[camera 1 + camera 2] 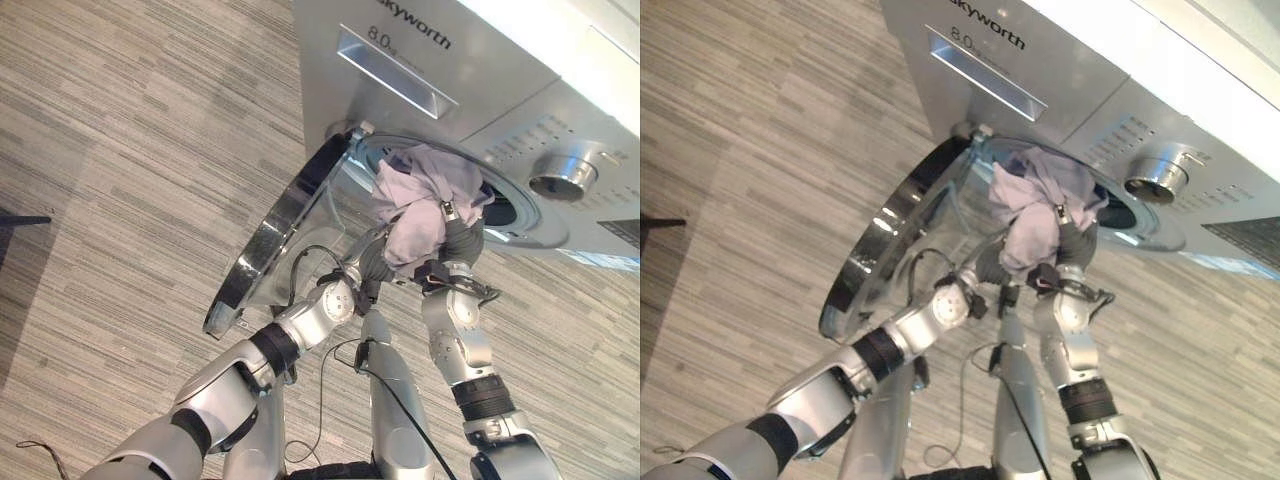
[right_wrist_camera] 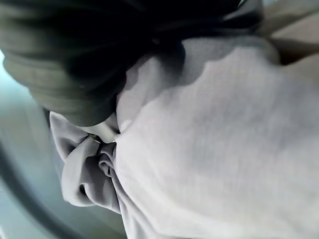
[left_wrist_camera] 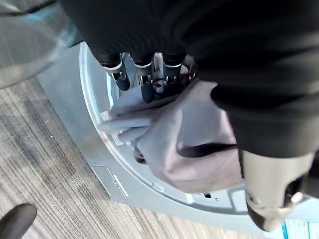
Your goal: Grab the laundry basket,head to the washer,open it,put in the laundry and shut it.
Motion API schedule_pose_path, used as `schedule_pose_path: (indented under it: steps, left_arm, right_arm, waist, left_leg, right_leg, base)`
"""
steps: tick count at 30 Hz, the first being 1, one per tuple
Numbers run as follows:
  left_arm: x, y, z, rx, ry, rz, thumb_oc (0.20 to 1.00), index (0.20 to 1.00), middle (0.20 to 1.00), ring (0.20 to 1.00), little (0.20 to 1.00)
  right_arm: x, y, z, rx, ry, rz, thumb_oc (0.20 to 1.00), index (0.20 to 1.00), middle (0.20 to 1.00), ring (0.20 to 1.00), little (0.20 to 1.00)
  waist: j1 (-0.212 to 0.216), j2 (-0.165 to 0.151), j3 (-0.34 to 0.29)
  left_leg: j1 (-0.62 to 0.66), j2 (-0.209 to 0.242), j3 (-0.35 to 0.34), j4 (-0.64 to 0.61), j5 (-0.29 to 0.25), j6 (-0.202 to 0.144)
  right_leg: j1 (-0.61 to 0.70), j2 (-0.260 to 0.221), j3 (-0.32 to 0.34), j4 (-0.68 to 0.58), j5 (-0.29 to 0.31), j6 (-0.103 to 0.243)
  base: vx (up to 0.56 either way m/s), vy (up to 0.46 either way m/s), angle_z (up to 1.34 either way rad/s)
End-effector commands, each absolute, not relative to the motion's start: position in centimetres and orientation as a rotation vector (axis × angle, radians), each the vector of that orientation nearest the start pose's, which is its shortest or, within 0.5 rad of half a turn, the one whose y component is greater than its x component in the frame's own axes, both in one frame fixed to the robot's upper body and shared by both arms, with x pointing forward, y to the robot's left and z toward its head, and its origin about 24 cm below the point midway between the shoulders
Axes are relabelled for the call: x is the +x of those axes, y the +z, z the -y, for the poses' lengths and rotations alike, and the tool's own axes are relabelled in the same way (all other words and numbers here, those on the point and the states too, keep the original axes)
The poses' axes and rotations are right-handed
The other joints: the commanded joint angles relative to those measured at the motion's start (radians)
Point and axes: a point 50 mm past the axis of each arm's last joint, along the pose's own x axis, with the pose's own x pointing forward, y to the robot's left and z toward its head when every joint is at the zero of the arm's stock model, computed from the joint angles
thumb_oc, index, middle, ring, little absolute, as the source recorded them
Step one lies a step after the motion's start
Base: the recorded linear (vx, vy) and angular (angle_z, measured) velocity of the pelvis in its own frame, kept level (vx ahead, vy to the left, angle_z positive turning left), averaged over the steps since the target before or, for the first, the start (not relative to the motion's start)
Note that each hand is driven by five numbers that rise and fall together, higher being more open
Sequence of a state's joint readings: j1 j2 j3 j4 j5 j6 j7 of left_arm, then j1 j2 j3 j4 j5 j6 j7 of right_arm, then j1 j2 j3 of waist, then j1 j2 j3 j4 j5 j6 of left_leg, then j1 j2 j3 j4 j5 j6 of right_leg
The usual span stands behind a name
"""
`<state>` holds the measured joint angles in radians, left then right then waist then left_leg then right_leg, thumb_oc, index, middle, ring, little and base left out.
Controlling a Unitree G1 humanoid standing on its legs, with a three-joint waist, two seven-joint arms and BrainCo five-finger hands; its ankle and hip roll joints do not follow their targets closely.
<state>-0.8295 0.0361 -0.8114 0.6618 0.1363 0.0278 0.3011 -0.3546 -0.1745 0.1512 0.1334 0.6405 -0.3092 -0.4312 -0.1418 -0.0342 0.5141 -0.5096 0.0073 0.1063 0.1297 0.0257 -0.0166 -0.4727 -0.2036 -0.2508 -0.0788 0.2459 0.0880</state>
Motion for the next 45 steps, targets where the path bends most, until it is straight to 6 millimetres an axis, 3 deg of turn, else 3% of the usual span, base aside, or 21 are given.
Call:
schedule_pose_path:
  steps: [1, 12, 13, 15, 20, 26, 27, 28, 29, 34, 36, 37, 38, 39, 40, 42, 43, 45]
  left_arm:
    - [31.6, 10.0, 6.0, 0.704, -0.545, 0.343, 1.000, 1.000, 1.000, 1.000, 1.000]
    - [30.8, 11.4, 7.6, 0.449, -0.526, 0.308, 1.000, 1.000, 1.000, 1.000, 1.000]
    - [30.9, 11.7, 7.6, 0.433, -0.511, 0.309, 0.799, 0.799, 0.799, 0.799, 0.799]
    - [31.3, 12.4, 7.5, 0.402, -0.480, 0.321, 0.206, 0.206, 0.206, 0.206, 0.206]
    - [32.8, 14.0, 6.2, 0.366, -0.383, 0.351, 0.200, 0.200, 0.200, 0.200, 0.200]
    - [34.4, 14.7, 4.2, 0.366, -0.275, 0.351, 0.200, 0.200, 0.200, 0.200, 0.200]
    - [34.9, 14.9, 3.5, 0.354, -0.242, 0.352, 0.200, 0.200, 0.200, 0.200, 0.200]
    - [34.9, 14.9, 3.5, 0.354, -0.242, 0.352, 0.200, 0.200, 0.200, 0.200, 0.200]
    - [35.1, 15.0, 2.7, 0.351, -0.219, 0.357, 0.200, 0.200, 0.200, 0.200, 0.200]
    - [35.4, 14.6, 1.5, 0.371, -0.198, 0.362, 0.200, 0.200, 0.200, 0.200, 0.200]
    - [35.7, 14.3, 0.9, 0.391, -0.177, 0.353, 0.200, 0.200, 0.200, 0.200, 0.200]
    - [35.7, 14.3, 0.9, 0.391, -0.177, 0.353, 0.200, 0.200, 0.200, 0.200, 0.200]
    - [35.9, 13.8, 0.2, 0.403, -0.154, 0.335, 0.200, 0.200, 0.200, 0.200, 0.200]
    - [35.9, 13.8, 0.2, 0.403, -0.154, 0.335, 0.200, 0.200, 0.200, 0.200, 0.200]
    - [36.0, 13.8, -0.3, 0.400, -0.145, 0.336, 0.200, 0.200, 0.200, 0.200, 0.200]
    - [36.0, 14.0, -1.1, 0.383, -0.137, 0.353, 0.200, 0.200, 0.200, 0.200, 0.200]
    - [35.7, 13.6, -1.6, 0.365, -0.145, 0.348, 0.200, 0.200, 0.200, 0.200, 0.200]
    - [35.5, 13.4, -1.8, 0.346, -0.150, 0.345, 0.200, 0.200, 0.200, 0.200, 0.200]
  right_arm:
    - [30.0, 14.4, 15.5, 0.671, -0.191, 0.476, 0.200, 0.200, 0.200, 0.200, 0.200]
    - [30.0, 13.7, 14.5, 0.690, -0.187, 0.426, 0.200, 0.200, 0.200, 0.200, 0.200]
    - [29.9, 13.4, 14.4, 0.687, -0.178, 0.413, 0.200, 0.200, 0.200, 0.200, 0.200]
    - [29.7, 12.5, 14.5, 0.661, -0.166, 0.378, 0.200, 0.200, 0.200, 0.200, 0.200]
    - [29.5, 10.2, 14.7, 0.485, -0.111, 0.290, 0.200, 0.200, 0.200, 0.200, 0.200]
    - [29.0, 8.7, 15.0, 0.417, -0.058, 0.241, 0.200, 0.200, 0.200, 0.200, 0.200]
    - [28.7, 8.0, 15.3, 0.392, -0.042, 0.217, 0.580, 0.580, 0.580, 0.580, 0.580]
    - [28.7, 8.0, 15.3, 0.392, -0.042, 0.217, 0.762, 0.762, 0.762, 0.762, 0.762]
    - [28.4, 7.2, 15.6, 0.372, -0.030, 0.183, 1.000, 1.000, 1.000, 1.000, 1.000]
    - [26.8, 3.5, 17.5, 0.280, -0.053, 0.044, 1.000, 1.000, 1.000, 1.000, 1.000]
    - [25.6, 1.0, 18.4, 0.217, -0.086, -0.061, 1.000, 1.000, 1.000, 1.000, 1.000]
    - [25.6, 1.0, 18.4, 0.217, -0.086, -0.061, 1.000, 1.000, 1.000, 1.000, 1.000]
    - [24.3, -1.2, 19.6, 0.174, -0.132, -0.157, 1.000, 1.000, 1.000, 1.000, 1.000]
    - [24.3, -1.2, 19.6, 0.174, -0.132, -0.157, 1.000, 1.000, 1.000, 1.000, 1.000]
    - [22.5, -3.6, 20.6, 0.153, -0.190, -0.268, 1.000, 1.000, 1.000, 1.000, 1.000]
    - [20.1, -6.1, 21.8, 0.188, -0.272, -0.386, 1.000, 1.000, 1.000, 1.000, 1.000]
    - [17.9, -7.9, 22.6, 0.187, -0.323, -0.478, 1.000, 1.000, 1.000, 1.000, 1.000]
    - [16.9, -8.7, 23.0, 0.182, -0.347, -0.521, 1.000, 1.000, 1.000, 1.000, 1.000]
  waist:
    - [0.001, -0.031, -0.039]
    - [-0.008, -0.039, -0.045]
    - [-0.011, -0.043, -0.045]
    - [-0.017, -0.050, -0.044]
    - [-0.033, -0.072, -0.046]
    - [-0.045, -0.086, -0.046]
    - [-0.050, -0.089, -0.046]
    - [-0.050, -0.089, -0.046]
    - [-0.052, -0.089, -0.045]
    - [-0.064, -0.092, -0.054]
    - [-0.070, -0.095, -0.058]
    - [-0.070, -0.095, -0.059]
    - [-0.079, -0.100, -0.060]
    - [-0.079, -0.100, -0.060]
    - [-0.088, -0.102, -0.057]
    - [-0.093, -0.101, -0.055]
    - [-0.098, -0.100, -0.057]
    - [-0.098, -0.099, -0.056]
  left_leg:
    - [-0.010, 0.021, 0.015, 0.065, -0.117, -0.003]
    - [-0.002, 0.031, 0.013, 0.059, -0.136, -0.012]
    - [-0.003, 0.031, 0.013, 0.058, -0.134, -0.013]
    - [-0.006, 0.033, 0.015, 0.057, -0.130, -0.015]
    - [-0.010, 0.047, 0.018, 0.053, -0.119, -0.019]
    - [-0.012, 0.061, 0.023, 0.051, -0.111, -0.024]
    - [-0.010, 0.065, 0.024, 0.046, -0.105, -0.026]
    - [-0.010, 0.065, 0.023, 0.046, -0.105, -0.026]
    - [-0.007, 0.069, 0.025, 0.040, -0.099, -0.030]
    - [0.006, 0.082, 0.025, 0.024, -0.084, -0.042]
    - [0.009, 0.088, 0.026, 0.019, -0.079, -0.047]
    - [0.009, 0.088, 0.026, 0.019, -0.079, -0.047]
    - [0.009, 0.095, 0.028, 0.018, -0.075, -0.051]
    - [0.009, 0.095, 0.028, 0.018, -0.075, -0.051]
    - [0.009, 0.101, 0.027, 0.015, -0.070, -0.056]
    - [0.006, 0.107, 0.025, 0.012, -0.061, -0.061]
    - [0.003, 0.111, 0.024, 0.009, -0.059, -0.064]
    - [0.002, 0.112, 0.023, 0.009, -0.059, -0.064]
  right_leg:
    - [-0.029, -0.030, 0.063, 0.126, -0.161, 0.069]
    - [-0.025, -0.022, 0.065, 0.132, -0.179, 0.073]
    - [-0.027, -0.021, 0.067, 0.133, -0.179, 0.072]
    - [-0.033, -0.019, 0.068, 0.136, -0.179, 0.071]
    - [-0.048, -0.009, 0.068, 0.141, -0.180, 0.070]
    - [-0.060, 0.002, 0.068, 0.151, -0.181, 0.067]
    - [-0.060, 0.005, 0.066, 0.152, -0.183, 0.066]
    - [-0.060, 0.005, 0.066, 0.152, -0.183, 0.066]
    - [-0.061, 0.008, 0.064, 0.155, -0.185, 0.064]
    - [-0.057, 0.018, 0.049, 0.162, -0.197, 0.059]
    - [-0.056, 0.024, 0.043, 0.167, -0.204, 0.057]
    - [-0.057, 0.024, 0.043, 0.167, -0.204, 0.056]
    - [-0.058, 0.028, 0.039, 0.171, -0.207, 0.054]
    - [-0.058, 0.028, 0.039, 0.171, -0.207, 0.054]
    - [-0.058, 0.032, 0.032, 0.174, -0.211, 0.053]
    - [-0.061, 0.037, 0.027, 0.179, -0.217, 0.050]
    - [-0.066, 0.044, 0.024, 0.182, -0.223, 0.046]
    - [-0.069, 0.047, 0.022, 0.185, -0.225, 0.045]
  base:
    - [0.00, 0.000, 0.00]
    - [0.02, -0.001, 0.00]
    - [0.00, 0.000, 0.00]
    - [0.00, -0.005, -0.02]
    - [0.00, -0.022, -0.05]
    - [-0.01, -0.028, -0.03]
    - [0.00, -0.033, -0.14]
    - [0.00, -0.066, -0.20]
    - [0.00, -0.059, -0.14]
    - [0.01, -0.073, -0.07]
    - [0.01, -0.060, -0.02]
    - [0.01, -0.071, -0.01]
    - [0.00, -0.045, -0.01]
    - [0.01, -0.098, -0.01]
    - [0.01, -0.082, -0.01]
    - [0.02, -0.111, 0.01]
    - [0.01, -0.080, 0.00]
    - [0.01, -0.062, -0.01]
